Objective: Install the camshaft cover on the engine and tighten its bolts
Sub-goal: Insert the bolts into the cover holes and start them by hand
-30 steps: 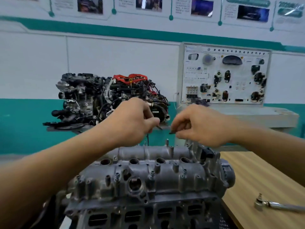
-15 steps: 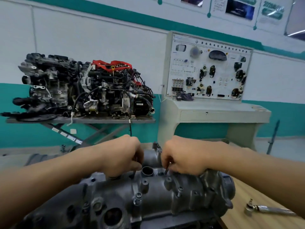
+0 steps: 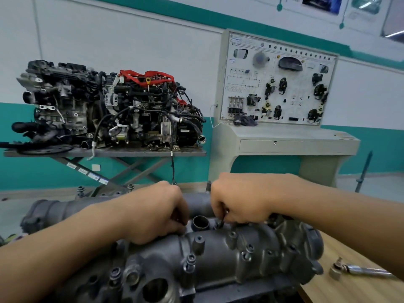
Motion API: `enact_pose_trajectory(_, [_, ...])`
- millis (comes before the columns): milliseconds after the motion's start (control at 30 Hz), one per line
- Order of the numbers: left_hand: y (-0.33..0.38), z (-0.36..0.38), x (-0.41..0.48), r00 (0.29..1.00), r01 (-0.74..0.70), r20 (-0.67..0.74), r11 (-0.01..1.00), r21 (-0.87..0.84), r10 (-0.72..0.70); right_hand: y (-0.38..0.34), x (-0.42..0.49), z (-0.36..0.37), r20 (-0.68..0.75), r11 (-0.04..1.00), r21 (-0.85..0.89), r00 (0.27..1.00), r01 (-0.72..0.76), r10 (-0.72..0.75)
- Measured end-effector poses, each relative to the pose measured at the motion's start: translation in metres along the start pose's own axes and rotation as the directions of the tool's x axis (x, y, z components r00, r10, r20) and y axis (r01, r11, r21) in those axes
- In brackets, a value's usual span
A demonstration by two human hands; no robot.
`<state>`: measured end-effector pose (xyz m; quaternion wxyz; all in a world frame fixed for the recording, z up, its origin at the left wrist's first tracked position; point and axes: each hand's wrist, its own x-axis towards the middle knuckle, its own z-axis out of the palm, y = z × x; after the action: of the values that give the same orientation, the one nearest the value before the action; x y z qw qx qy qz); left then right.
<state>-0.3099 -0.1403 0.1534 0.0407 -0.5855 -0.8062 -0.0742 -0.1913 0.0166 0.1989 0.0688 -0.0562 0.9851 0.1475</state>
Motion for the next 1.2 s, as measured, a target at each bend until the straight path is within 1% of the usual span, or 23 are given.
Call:
enact_pose_trajectory(167, [-0.002, 0.004, 0.000, 1.000, -0.013, -0.028, 0.998, -0.066, 0.011, 0.002, -0.002, 0.002, 0.007, 1.000, 0.002, 1.000, -0.011, 0.011])
enact_pose_trajectory(367, [-0.004, 0.005, -0.002, 0.993, 0.072, -0.091, 0.997, -0.028, -0.074, 0.005, -0.001, 0.010, -0.044, 1.000, -0.018, 0.999, 0.018, -0.019])
enact_pose_trajectory(500, [-0.005, 0.004, -0.004, 0.991, 0.100, -0.086, 0.994, -0.032, -0.102, 0.006, 0.004, 0.018, -0.063, 0.999, -0.024, 0.997, 0.039, -0.041])
enact_pose_trajectory(533, [-0.005, 0.004, -0.004, 0.991, 0.099, -0.083, 0.994, -0.035, -0.102, 0.008, 0.005, 0.017, -0.080, 0.999, 0.011, 0.996, 0.035, -0.034])
enact_pose_trajectory(600, [-0.006, 0.004, -0.004, 0.993, 0.094, -0.074, 0.994, -0.048, -0.097, 0.014, 0.004, 0.015, -0.096, 0.989, 0.146, 0.995, 0.010, 0.004])
enact_pose_trajectory(700, [-0.007, 0.004, -0.004, 0.994, 0.085, -0.063, 0.994, -0.073, -0.089, 0.024, 0.002, 0.013, -0.067, 0.951, 0.307, 0.997, -0.027, 0.050])
enact_pose_trajectory(867, [-0.008, 0.005, -0.004, 0.989, 0.107, -0.089, 0.991, -0.081, -0.114, 0.028, -0.003, 0.019, -0.051, 0.926, 0.376, 0.998, -0.021, 0.044])
enact_pose_trajectory(933, [-0.008, 0.004, -0.004, 0.987, 0.118, -0.103, 0.990, -0.082, -0.126, 0.026, -0.004, 0.021, -0.062, 0.933, 0.359, 0.997, -0.010, 0.035])
enact_pose_trajectory(1033, [-0.007, 0.004, -0.004, 0.992, 0.099, -0.071, 0.988, -0.117, -0.107, 0.022, -0.006, 0.024, -0.086, 0.951, 0.308, 0.996, -0.005, 0.033])
enact_pose_trajectory(1133, [-0.007, 0.001, -0.005, 0.997, 0.073, 0.018, 0.982, -0.173, -0.071, 0.019, -0.009, 0.029, -0.092, 0.973, 0.229, 0.995, -0.024, 0.046])
enact_pose_trajectory(1200, [-0.009, -0.002, -0.007, 0.995, 0.071, 0.083, 0.975, -0.212, -0.054, 0.018, -0.010, 0.031, -0.071, 0.982, 0.174, 0.994, -0.069, 0.083])
